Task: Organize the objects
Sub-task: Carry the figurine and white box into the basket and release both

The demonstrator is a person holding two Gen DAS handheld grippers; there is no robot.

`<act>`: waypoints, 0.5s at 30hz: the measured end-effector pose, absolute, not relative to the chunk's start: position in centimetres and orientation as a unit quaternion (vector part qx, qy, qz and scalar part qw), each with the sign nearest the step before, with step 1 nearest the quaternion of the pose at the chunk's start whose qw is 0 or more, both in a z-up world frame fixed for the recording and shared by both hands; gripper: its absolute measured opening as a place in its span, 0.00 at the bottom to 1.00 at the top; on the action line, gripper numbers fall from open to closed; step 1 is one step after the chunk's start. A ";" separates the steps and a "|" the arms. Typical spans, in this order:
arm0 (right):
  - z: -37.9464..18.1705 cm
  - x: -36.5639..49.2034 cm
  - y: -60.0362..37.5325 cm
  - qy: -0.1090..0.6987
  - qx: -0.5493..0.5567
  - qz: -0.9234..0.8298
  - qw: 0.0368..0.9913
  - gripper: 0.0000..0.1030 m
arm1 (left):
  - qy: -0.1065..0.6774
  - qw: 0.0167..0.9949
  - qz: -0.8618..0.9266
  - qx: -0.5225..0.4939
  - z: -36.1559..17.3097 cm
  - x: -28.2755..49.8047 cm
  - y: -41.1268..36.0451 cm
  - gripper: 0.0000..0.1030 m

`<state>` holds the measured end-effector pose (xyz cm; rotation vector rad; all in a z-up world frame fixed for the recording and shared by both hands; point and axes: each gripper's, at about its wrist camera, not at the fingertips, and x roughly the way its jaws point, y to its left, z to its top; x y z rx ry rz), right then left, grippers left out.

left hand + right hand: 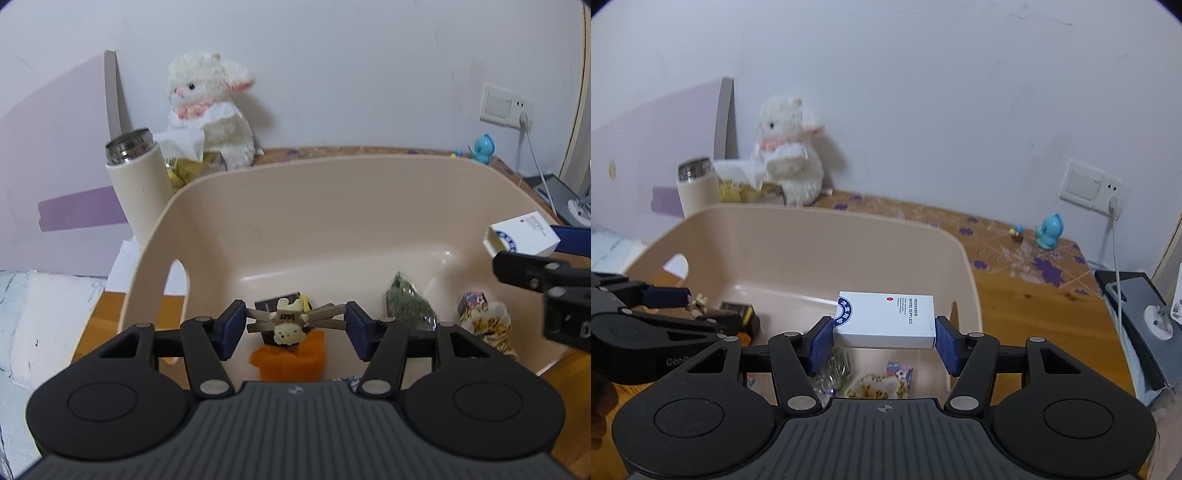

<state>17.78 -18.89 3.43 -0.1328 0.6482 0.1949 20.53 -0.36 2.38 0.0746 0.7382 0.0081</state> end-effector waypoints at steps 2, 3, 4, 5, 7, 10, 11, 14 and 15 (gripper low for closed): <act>3.0 17.9 -18.7 0.325 -0.070 0.096 0.938 0.54 | 0.367 0.929 0.002 0.037 2.1 20.7 -0.3 0.58; 2.8 18.0 -18.6 0.329 -0.072 0.097 0.937 0.54 | 0.370 0.928 0.002 0.038 2.1 20.8 -0.4 0.58; 2.6 18.0 -18.6 0.332 -0.074 0.097 0.935 0.54 | 0.372 0.927 0.002 0.040 2.0 20.9 -0.4 0.58; 2.5 18.0 -18.5 0.334 -0.075 0.097 0.935 0.54 | 0.374 0.927 0.001 0.041 2.0 20.9 -0.4 0.58; 2.3 18.0 -18.5 0.338 -0.076 0.096 0.933 0.55 | 0.374 0.926 -0.001 0.041 2.0 20.9 -0.4 0.59; 2.6 17.9 -18.9 0.338 -0.067 0.094 0.934 0.62 | 0.378 0.926 -0.002 0.028 2.2 20.8 -0.1 0.61; 2.9 17.7 -19.0 0.335 -0.062 0.094 0.935 0.62 | 0.378 0.925 -0.003 0.025 2.3 20.8 0.0 0.68; 4.0 16.9 -19.6 0.325 -0.050 0.094 0.940 0.69 | 0.373 0.927 -0.011 0.016 2.9 20.3 0.1 0.76; 4.4 16.5 -19.8 0.320 -0.047 0.093 0.942 0.71 | 0.372 0.928 -0.014 0.017 3.2 20.1 0.0 0.76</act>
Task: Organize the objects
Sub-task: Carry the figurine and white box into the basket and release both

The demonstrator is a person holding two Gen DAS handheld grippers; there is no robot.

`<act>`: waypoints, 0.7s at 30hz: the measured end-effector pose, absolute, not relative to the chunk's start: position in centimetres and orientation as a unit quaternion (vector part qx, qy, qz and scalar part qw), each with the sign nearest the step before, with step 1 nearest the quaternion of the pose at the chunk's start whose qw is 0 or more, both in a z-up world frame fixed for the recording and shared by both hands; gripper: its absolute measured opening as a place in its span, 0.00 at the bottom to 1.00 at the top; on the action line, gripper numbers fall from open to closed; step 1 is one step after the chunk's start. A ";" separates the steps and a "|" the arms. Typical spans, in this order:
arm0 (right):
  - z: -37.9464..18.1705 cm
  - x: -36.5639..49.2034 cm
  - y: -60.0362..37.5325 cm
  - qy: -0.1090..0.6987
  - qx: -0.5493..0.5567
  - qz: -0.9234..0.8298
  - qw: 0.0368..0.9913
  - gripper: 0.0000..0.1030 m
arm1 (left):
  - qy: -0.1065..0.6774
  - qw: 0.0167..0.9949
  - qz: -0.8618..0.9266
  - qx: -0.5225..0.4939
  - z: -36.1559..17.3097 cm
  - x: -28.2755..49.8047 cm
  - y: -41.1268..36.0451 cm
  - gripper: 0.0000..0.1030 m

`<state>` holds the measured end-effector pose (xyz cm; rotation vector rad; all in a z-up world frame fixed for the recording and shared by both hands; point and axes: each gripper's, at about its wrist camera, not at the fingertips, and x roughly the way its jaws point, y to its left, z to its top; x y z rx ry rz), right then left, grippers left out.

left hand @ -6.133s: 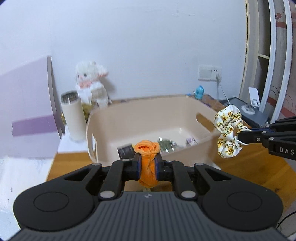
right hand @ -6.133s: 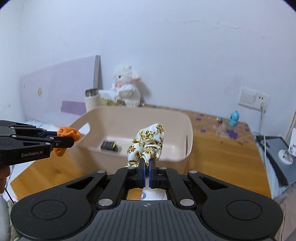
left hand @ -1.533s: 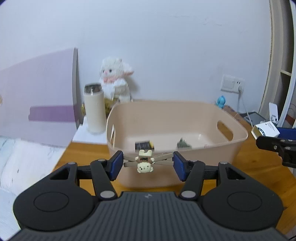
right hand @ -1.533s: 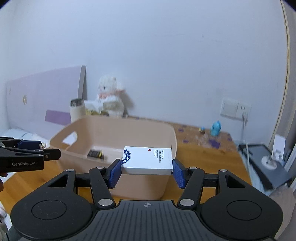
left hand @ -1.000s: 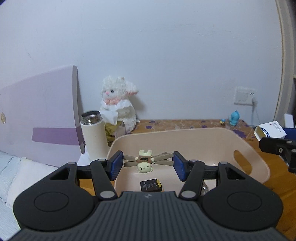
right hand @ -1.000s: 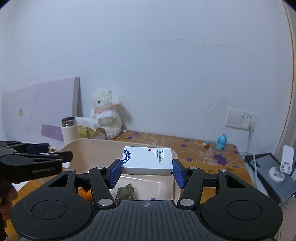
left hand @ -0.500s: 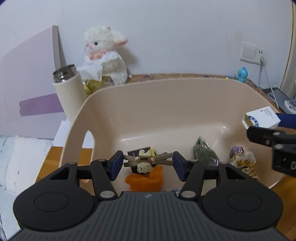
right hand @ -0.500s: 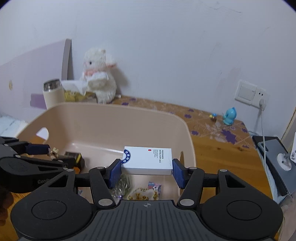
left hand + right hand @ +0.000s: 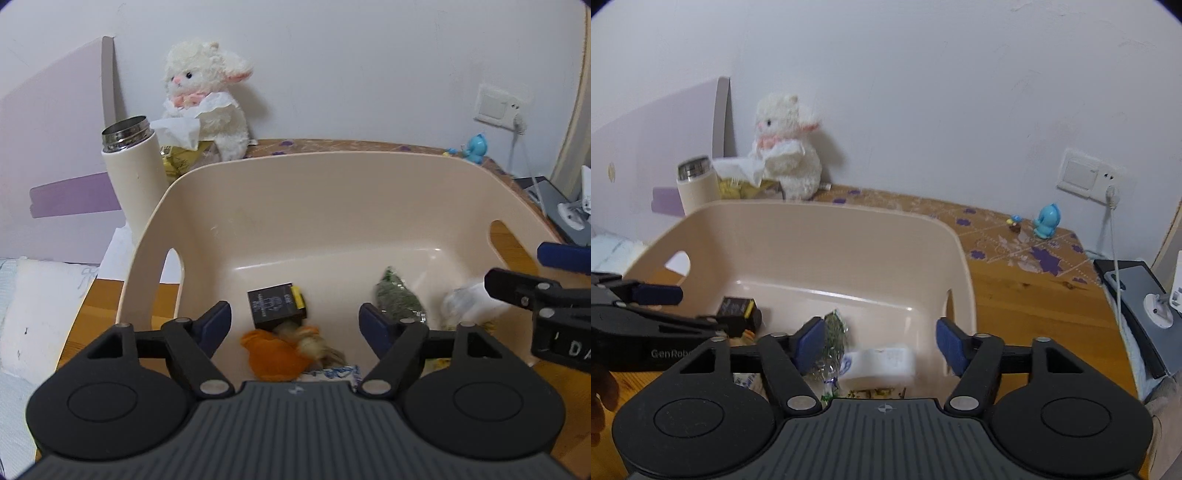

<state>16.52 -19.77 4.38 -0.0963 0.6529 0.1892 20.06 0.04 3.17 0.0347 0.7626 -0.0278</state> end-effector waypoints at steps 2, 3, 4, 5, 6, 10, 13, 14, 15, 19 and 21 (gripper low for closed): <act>5.1 15.9 -20.2 0.314 -0.043 0.091 0.944 0.73 | 0.364 0.931 -0.010 0.027 3.7 19.5 -0.3 0.84; 5.4 15.6 -20.4 0.313 -0.041 0.090 0.945 0.73 | 0.357 0.934 -0.008 0.031 4.0 19.1 -0.4 0.85; 5.7 15.2 -20.5 0.310 -0.039 0.090 0.946 0.75 | 0.351 0.936 -0.010 0.032 4.4 18.8 -0.4 0.85; 6.0 14.9 -20.7 0.309 -0.038 0.089 0.946 0.75 | 0.348 0.937 -0.012 0.031 4.7 18.4 -0.5 0.85; 6.3 14.5 -20.9 0.307 -0.037 0.089 0.947 0.76 | 0.345 0.938 -0.014 0.029 5.0 18.1 -0.5 0.85; 7.3 13.0 -21.2 0.300 -0.035 0.088 0.949 0.77 | 0.333 0.942 -0.018 0.033 6.1 16.7 -0.8 0.86; 7.9 11.6 -21.6 0.295 -0.033 0.088 0.951 0.78 | 0.321 0.946 -0.022 0.034 7.0 15.3 -1.0 0.88; 8.0 11.1 -21.7 0.294 -0.033 0.089 0.951 0.78 | 0.318 0.947 -0.022 0.034 7.2 14.9 -1.0 0.88; 8.2 10.7 -21.7 0.294 -0.032 0.089 0.951 0.78 | 0.315 0.948 -0.020 0.035 7.4 14.5 -1.1 0.88; 8.6 9.2 -21.7 0.291 -0.035 0.091 0.952 0.81 | 0.312 0.949 -0.018 0.036 8.0 13.0 -1.2 0.88; 8.6 8.3 -21.8 0.287 -0.037 0.091 0.953 0.84 | 0.310 0.950 -0.018 0.034 8.1 12.3 -1.0 0.88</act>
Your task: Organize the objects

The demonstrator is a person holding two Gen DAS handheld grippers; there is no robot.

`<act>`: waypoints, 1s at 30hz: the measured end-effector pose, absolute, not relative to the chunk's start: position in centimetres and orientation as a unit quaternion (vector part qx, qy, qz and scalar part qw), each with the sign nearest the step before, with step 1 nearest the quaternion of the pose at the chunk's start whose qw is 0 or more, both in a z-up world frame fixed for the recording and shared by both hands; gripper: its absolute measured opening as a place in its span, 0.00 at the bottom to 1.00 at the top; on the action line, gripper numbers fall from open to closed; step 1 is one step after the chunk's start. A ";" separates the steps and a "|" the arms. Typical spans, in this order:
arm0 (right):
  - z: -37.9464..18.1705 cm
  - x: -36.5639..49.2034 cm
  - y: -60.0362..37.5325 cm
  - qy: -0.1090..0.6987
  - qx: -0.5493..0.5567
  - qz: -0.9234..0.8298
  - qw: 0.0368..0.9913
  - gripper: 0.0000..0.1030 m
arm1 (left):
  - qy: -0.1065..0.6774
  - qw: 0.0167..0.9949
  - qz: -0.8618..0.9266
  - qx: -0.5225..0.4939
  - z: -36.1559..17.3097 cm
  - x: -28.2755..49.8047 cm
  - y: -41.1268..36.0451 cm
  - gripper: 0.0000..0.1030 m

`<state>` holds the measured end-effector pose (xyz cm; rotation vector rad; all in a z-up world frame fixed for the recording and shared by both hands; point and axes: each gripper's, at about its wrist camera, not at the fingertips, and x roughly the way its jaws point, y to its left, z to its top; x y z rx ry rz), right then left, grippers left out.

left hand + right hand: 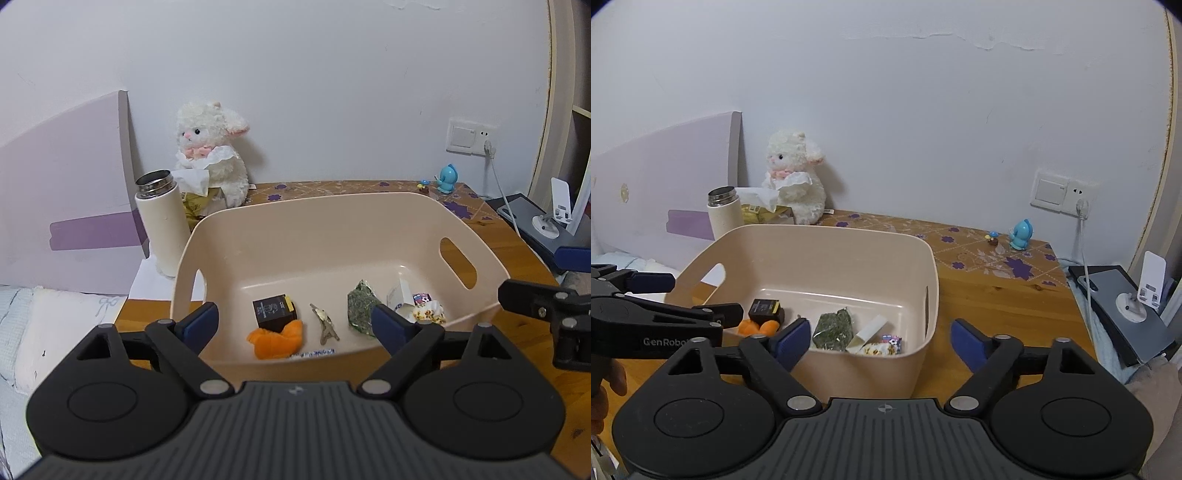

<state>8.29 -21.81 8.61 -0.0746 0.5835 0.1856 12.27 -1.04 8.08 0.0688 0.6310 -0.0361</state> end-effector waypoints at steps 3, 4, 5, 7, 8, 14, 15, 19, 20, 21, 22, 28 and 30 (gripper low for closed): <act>8.5 7.4 -21.9 0.287 -0.039 0.091 0.953 0.84 | 0.314 0.949 -0.019 0.030 8.1 11.2 -0.7 0.88; 8.5 7.1 -22.0 0.288 -0.039 0.091 0.953 0.84 | 0.315 0.949 -0.019 0.029 8.0 10.9 -0.6 0.88; 8.4 6.9 -22.0 0.288 -0.040 0.090 0.953 0.84 | 0.314 0.949 -0.017 0.028 8.0 10.5 -0.4 0.88; 8.3 6.2 -22.1 0.288 -0.040 0.089 0.953 0.84 | 0.314 0.949 -0.015 0.028 8.1 9.7 -0.2 0.88; 8.3 5.8 -22.2 0.288 -0.039 0.090 0.953 0.85 | 0.314 0.949 -0.015 0.028 8.1 9.4 -0.1 0.88; 8.1 3.9 -22.7 0.290 -0.023 0.093 0.952 0.86 | 0.301 0.953 -0.017 0.028 8.6 6.4 0.1 0.88; 8.2 3.4 -22.7 0.288 -0.025 0.093 0.953 0.86 | 0.299 0.954 -0.018 0.024 8.7 5.9 0.1 0.88; 8.6 1.9 -22.8 0.281 -0.033 0.091 0.955 0.88 | 0.297 0.954 -0.018 0.020 9.1 4.0 0.3 0.88; 8.8 1.4 -22.7 0.278 -0.036 0.091 0.955 0.89 | 0.297 0.954 -0.015 0.019 9.2 3.5 0.3 0.88; 8.9 1.0 -22.6 0.275 -0.038 0.092 0.956 0.89 | 0.297 0.955 -0.007 0.015 9.3 3.0 0.4 0.88; 9.0 0.5 -22.6 0.271 -0.039 0.094 0.957 0.90 | 0.296 0.955 -0.002 0.012 9.4 2.5 0.4 0.88; 9.4 -2.0 -22.1 0.263 -0.046 0.102 0.958 0.94 | 0.301 0.954 -0.006 0.002 9.4 -0.1 0.6 0.88; 9.4 -2.8 -22.1 0.262 -0.048 0.099 0.959 0.95 | 0.301 0.954 -0.005 0.000 9.5 -0.9 0.6 0.88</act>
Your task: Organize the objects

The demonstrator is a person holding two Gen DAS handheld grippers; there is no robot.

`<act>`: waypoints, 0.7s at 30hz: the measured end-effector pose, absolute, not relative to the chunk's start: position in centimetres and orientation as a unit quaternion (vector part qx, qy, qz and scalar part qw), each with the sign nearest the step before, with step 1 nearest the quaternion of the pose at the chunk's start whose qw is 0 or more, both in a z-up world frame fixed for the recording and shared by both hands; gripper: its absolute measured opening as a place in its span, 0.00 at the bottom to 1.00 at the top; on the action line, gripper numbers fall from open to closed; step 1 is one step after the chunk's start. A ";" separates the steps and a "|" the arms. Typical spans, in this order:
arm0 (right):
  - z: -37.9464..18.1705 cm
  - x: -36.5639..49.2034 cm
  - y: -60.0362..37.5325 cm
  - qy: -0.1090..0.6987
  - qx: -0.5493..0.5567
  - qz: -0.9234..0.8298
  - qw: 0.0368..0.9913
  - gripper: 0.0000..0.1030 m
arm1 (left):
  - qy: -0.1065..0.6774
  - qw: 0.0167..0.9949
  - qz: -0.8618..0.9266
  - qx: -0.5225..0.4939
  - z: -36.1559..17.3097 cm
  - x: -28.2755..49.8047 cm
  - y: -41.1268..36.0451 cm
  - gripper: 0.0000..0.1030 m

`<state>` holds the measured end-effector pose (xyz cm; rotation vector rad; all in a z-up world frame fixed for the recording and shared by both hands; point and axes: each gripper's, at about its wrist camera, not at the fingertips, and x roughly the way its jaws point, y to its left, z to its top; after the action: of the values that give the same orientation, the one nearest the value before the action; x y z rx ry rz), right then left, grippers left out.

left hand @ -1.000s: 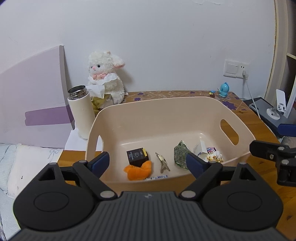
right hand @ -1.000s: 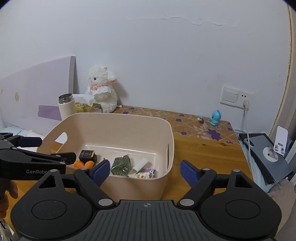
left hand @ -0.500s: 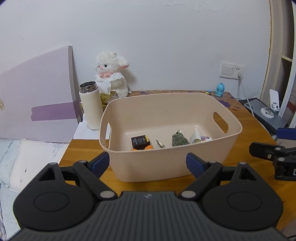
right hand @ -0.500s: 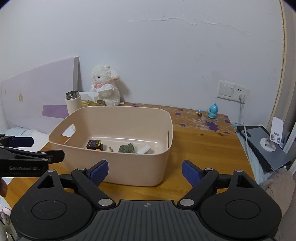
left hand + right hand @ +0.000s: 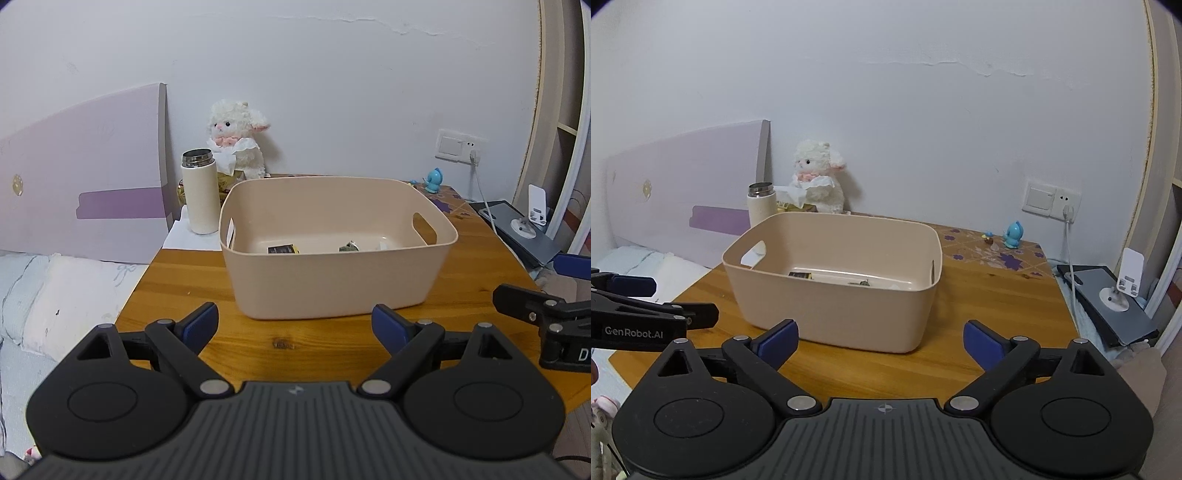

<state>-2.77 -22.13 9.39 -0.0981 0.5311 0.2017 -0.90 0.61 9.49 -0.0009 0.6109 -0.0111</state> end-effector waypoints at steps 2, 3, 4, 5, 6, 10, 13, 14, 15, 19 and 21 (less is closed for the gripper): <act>9.4 -3.6 -22.3 0.261 -0.049 0.096 0.959 0.96 | 0.303 0.953 -0.001 -0.001 9.5 -1.7 0.6 0.90; 9.4 -4.1 -22.5 0.260 -0.048 0.096 0.960 0.96 | 0.303 0.953 0.000 -0.002 9.5 -2.1 0.6 0.90; 9.5 -4.4 -22.5 0.259 -0.047 0.096 0.960 0.97 | 0.303 0.953 0.002 -0.002 9.5 -2.4 0.7 0.92; 9.5 -4.8 -22.6 0.259 -0.048 0.096 0.960 0.98 | 0.304 0.953 0.004 -0.003 9.4 -2.8 0.7 0.93; 9.5 -5.1 -22.7 0.259 -0.049 0.096 0.960 0.99 | 0.306 0.952 0.005 -0.002 9.3 -3.2 0.6 0.93; 9.3 -6.2 -23.0 0.264 -0.051 0.093 0.959 1.00 | 0.304 0.952 0.003 0.015 9.1 -5.0 0.1 0.95; 8.8 -6.9 -23.1 0.272 -0.051 0.096 0.956 1.00 | 0.291 0.956 0.008 0.026 9.3 -6.2 0.0 0.97; 8.7 -7.2 -23.1 0.274 -0.051 0.095 0.956 1.00 | 0.288 0.957 0.012 0.029 9.4 -6.4 0.0 0.97; 8.5 -7.4 -23.2 0.277 -0.051 0.093 0.955 1.00 | 0.286 0.957 0.015 0.031 9.5 -6.7 0.1 0.97; 8.2 -8.3 -23.8 0.283 -0.042 0.091 0.954 1.00 | 0.289 0.957 0.015 0.027 9.6 -7.4 0.6 0.98; 8.0 -8.5 -23.9 0.286 -0.043 0.089 0.953 1.00 | 0.293 0.956 0.014 0.025 9.5 -7.7 0.9 0.98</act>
<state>-8.55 -23.90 8.01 -0.0868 0.5801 0.1806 -7.67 0.94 9.52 0.0510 0.5958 0.0292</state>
